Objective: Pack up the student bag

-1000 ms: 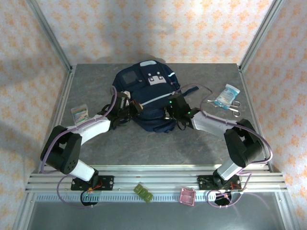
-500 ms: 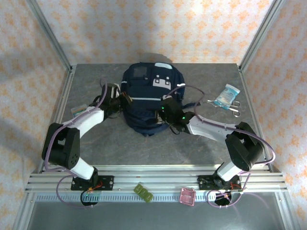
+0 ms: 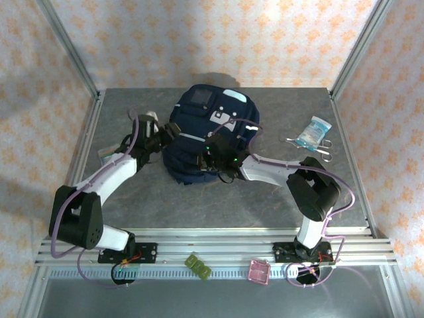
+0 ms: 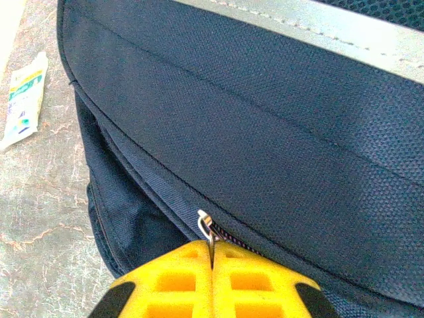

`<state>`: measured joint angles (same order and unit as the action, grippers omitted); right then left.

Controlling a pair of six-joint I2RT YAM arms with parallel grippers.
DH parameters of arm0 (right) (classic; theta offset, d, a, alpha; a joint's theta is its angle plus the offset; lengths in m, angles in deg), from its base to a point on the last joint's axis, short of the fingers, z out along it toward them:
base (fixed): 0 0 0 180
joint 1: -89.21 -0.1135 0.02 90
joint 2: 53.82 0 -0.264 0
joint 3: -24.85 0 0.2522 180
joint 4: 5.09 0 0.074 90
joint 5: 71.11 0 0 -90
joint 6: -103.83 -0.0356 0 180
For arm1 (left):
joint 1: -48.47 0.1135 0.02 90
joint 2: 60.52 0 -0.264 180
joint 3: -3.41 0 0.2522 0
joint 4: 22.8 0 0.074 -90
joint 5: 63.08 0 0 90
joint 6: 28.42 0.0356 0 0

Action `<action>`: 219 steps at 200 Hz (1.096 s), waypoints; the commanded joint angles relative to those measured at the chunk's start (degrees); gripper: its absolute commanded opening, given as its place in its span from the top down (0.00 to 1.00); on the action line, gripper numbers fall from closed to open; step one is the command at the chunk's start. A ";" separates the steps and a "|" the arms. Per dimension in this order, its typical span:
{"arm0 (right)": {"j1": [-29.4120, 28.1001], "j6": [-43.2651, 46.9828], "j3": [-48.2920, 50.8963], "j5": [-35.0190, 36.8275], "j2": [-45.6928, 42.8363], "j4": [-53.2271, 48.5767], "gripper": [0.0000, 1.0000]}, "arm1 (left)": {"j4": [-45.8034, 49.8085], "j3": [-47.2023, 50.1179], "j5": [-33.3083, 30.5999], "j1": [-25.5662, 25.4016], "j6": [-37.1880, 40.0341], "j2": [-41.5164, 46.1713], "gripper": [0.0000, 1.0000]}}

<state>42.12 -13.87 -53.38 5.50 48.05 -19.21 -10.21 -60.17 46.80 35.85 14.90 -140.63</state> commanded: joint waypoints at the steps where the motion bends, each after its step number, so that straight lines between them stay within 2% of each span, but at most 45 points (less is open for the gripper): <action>1: -0.37 -0.60 -1.66 -1.54 0.13 1.76 1.00 | -1.50 5.61 -1.24 -4.07 -5.38 2.05 0.46; 36: -0.37 -0.65 -1.30 -1.82 -0.01 2.16 1.00 | -5.01 6.71 -3.55 -8.29 -8.72 0.46 0.43; 80: -0.90 -0.54 -0.96 -1.84 -0.10 2.33 1.00 | -8.32 2.93 -4.52 -10.04 -9.17 -5.66 0.44; 115: -1.38 0.66 -1.86 -1.74 0.36 1.01 1.00 | -8.06 -0.11 -5.19 -10.19 -8.22 -10.31 0.62; 147: -1.42 1.98 -1.64 0.27 -0.38 -1.45 1.00 | -8.51 0.88 -5.46 -9.20 -8.82 -11.65 1.00; 179: -0.19 3.12 1.72 3.54 -3.77 -3.97 1.00 | -8.01 2.15 -5.46 -7.31 -7.94 -10.03 1.00; 219: 5.04 3.96 8.03 5.17 -9.77 -5.77 1.00 | -6.15 3.08 -5.05 -3.29 -5.53 -7.56 1.00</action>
<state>43.98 -11.44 -48.61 7.73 43.83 -20.96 -15.78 -57.79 44.73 28.83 5.85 -150.71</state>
